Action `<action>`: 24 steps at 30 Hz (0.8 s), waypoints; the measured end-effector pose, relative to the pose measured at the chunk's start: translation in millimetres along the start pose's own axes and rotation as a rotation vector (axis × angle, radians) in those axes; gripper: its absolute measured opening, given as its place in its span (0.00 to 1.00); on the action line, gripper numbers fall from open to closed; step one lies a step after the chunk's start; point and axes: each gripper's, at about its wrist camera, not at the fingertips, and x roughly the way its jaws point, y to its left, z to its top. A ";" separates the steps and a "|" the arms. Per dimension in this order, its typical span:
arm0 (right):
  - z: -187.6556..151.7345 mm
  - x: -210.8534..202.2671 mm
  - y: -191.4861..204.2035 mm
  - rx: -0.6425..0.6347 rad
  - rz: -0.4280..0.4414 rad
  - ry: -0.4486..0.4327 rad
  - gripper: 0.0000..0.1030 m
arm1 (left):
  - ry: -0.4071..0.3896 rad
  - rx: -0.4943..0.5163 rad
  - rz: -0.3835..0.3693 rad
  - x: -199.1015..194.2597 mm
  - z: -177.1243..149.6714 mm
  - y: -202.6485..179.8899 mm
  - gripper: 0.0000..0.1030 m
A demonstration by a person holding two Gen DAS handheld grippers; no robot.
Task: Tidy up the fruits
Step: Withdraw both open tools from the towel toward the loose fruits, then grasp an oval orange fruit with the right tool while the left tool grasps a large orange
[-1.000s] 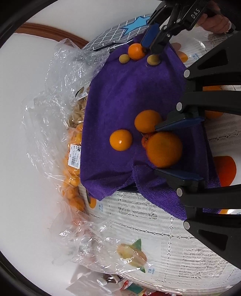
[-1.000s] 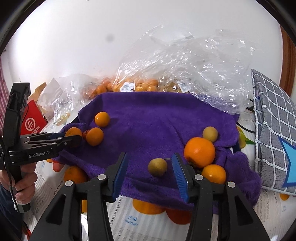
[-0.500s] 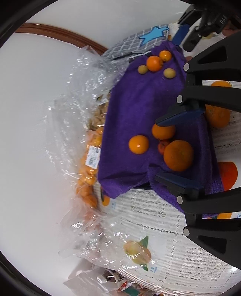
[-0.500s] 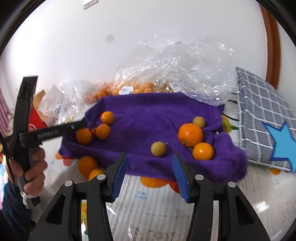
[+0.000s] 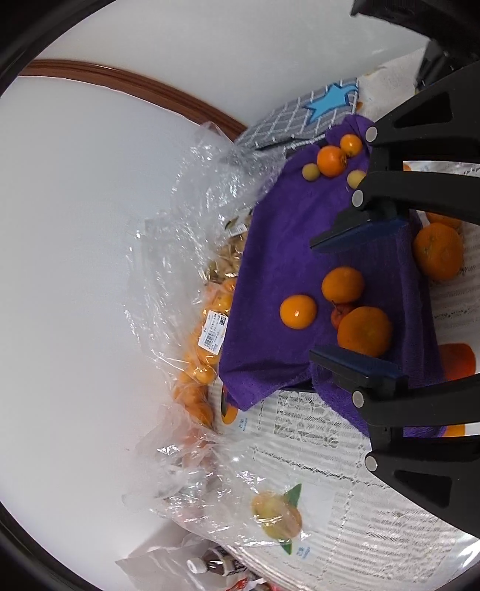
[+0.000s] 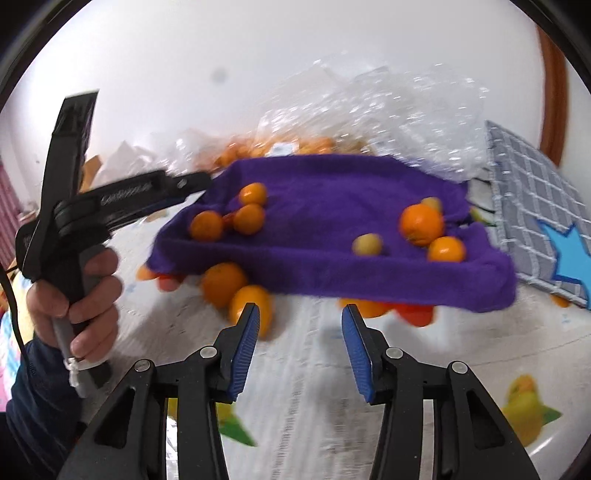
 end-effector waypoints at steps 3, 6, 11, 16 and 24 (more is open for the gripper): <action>-0.1 11.0 14.0 -0.030 0.024 0.026 0.42 | 0.025 -0.039 -0.053 -5.3 -9.3 6.3 0.47; 2.6 21.9 21.3 -0.060 0.047 0.049 0.36 | 0.029 -0.042 -0.074 -13.5 -16.7 9.4 0.47; 8.0 42.2 20.7 -0.061 0.084 0.101 0.35 | 0.024 -0.052 -0.069 -20.2 -22.3 15.2 0.47; 7.4 49.3 15.5 -0.045 0.131 0.122 0.32 | 0.034 -0.045 -0.071 -20.0 -24.7 14.6 0.46; 1.9 13.6 -30.1 -0.031 -0.003 0.041 0.32 | 0.065 0.029 -0.115 -25.7 -37.9 -4.3 0.45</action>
